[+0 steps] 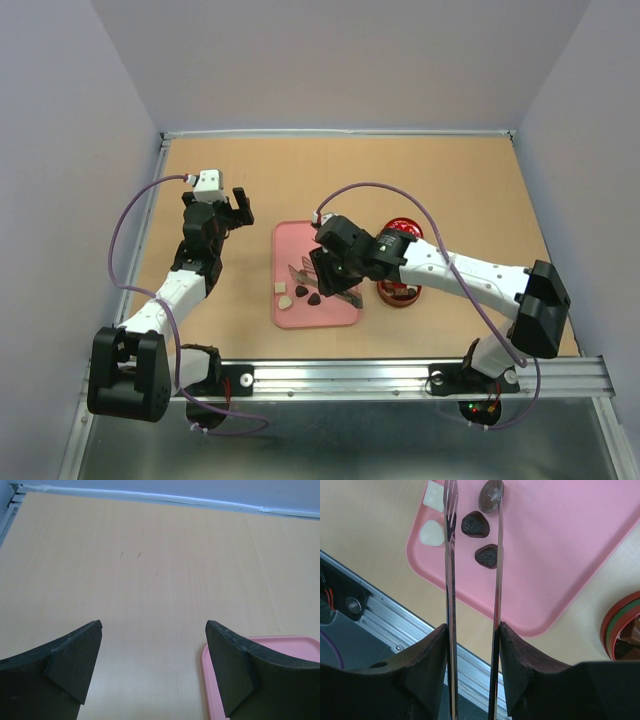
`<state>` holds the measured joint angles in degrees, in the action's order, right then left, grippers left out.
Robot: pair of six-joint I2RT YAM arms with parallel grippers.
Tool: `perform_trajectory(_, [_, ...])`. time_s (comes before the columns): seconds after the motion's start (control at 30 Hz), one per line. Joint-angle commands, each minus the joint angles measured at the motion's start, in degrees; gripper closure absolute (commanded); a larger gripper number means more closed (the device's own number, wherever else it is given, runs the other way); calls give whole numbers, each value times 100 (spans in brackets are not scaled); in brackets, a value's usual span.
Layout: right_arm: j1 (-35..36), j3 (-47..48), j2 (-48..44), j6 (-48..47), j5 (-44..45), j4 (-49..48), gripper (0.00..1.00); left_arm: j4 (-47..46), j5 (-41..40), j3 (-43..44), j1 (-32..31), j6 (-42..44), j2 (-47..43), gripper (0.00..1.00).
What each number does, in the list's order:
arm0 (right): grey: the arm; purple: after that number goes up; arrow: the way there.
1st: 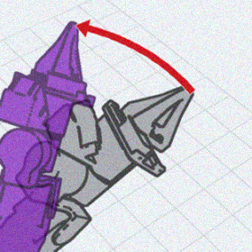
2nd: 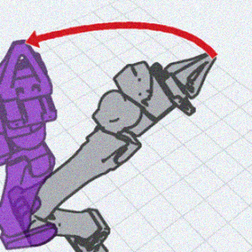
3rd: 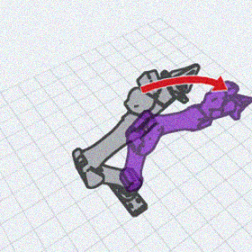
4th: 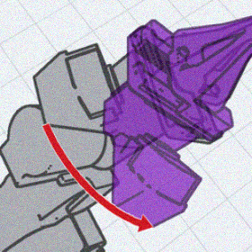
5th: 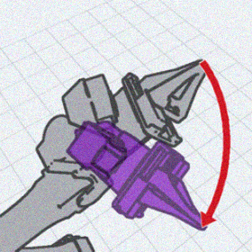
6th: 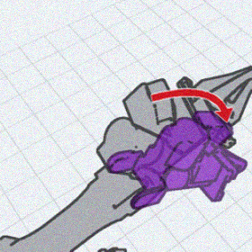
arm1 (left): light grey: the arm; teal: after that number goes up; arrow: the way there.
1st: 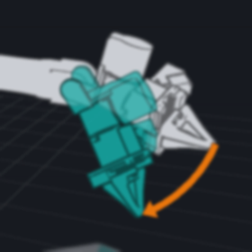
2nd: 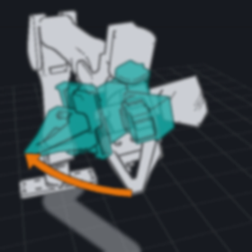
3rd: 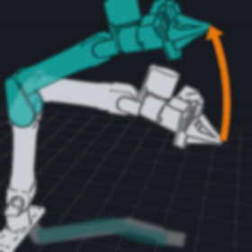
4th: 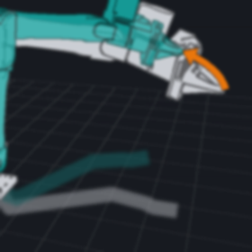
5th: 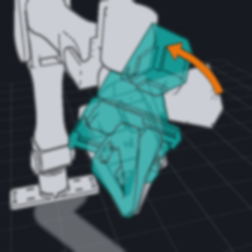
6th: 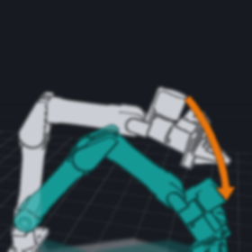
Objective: Pack the chocolate
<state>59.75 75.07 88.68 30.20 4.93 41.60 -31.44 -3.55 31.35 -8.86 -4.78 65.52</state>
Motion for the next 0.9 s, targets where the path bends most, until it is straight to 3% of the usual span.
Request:
perform_trajectory(0.0, [72, 280, 87, -66, -185, -311, 52, -196, -32, 204, 34, 21, -65, 4])
perform_trajectory(0.87, [72, 157, 219, -66, 228, -241, 52, -196, -23, 213, 34, 21, -65, 4])
